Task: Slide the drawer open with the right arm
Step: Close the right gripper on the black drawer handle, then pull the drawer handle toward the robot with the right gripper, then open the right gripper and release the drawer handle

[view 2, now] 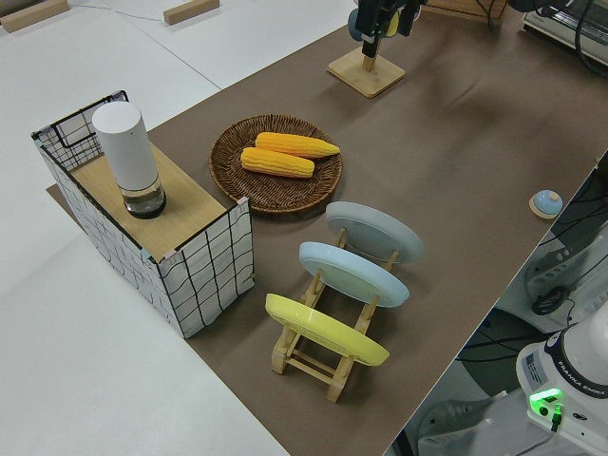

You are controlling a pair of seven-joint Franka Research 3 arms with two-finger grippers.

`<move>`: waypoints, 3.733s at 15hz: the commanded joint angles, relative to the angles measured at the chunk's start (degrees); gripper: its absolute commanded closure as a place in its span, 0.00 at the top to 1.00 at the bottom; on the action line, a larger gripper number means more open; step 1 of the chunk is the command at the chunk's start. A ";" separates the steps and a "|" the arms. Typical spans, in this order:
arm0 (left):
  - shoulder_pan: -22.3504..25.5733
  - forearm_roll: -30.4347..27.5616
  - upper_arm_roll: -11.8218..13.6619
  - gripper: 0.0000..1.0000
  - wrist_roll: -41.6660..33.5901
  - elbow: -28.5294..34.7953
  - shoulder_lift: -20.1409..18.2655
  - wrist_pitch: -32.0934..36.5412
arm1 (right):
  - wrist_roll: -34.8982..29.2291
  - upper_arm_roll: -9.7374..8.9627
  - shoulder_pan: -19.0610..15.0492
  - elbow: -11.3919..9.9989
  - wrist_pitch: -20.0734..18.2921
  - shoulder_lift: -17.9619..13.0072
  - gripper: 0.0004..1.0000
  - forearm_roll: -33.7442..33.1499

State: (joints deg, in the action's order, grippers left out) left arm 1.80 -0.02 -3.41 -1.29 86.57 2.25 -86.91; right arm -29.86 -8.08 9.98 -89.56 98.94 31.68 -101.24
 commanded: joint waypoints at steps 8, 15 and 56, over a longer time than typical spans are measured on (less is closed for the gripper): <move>0.22 0.98 -0.37 0.99 -0.55 -1.49 0.65 1.13 | 1.91 -1.77 13.39 0.35 -12.89 -0.83 0.00 7.98; 0.22 0.98 -0.37 0.99 -0.55 -1.49 0.65 1.13 | 1.82 -1.77 20.07 1.67 -17.38 -1.10 0.00 12.47; 0.22 0.98 -0.37 0.99 -0.55 -1.40 0.65 1.13 | -0.20 -1.77 25.18 7.91 -18.09 -13.04 0.99 47.16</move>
State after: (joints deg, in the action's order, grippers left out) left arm 1.80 -0.02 -3.41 -1.29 86.57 2.25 -86.91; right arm -29.94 -9.75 35.82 -80.76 80.36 23.92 -61.78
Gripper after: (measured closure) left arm 0.004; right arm 0.013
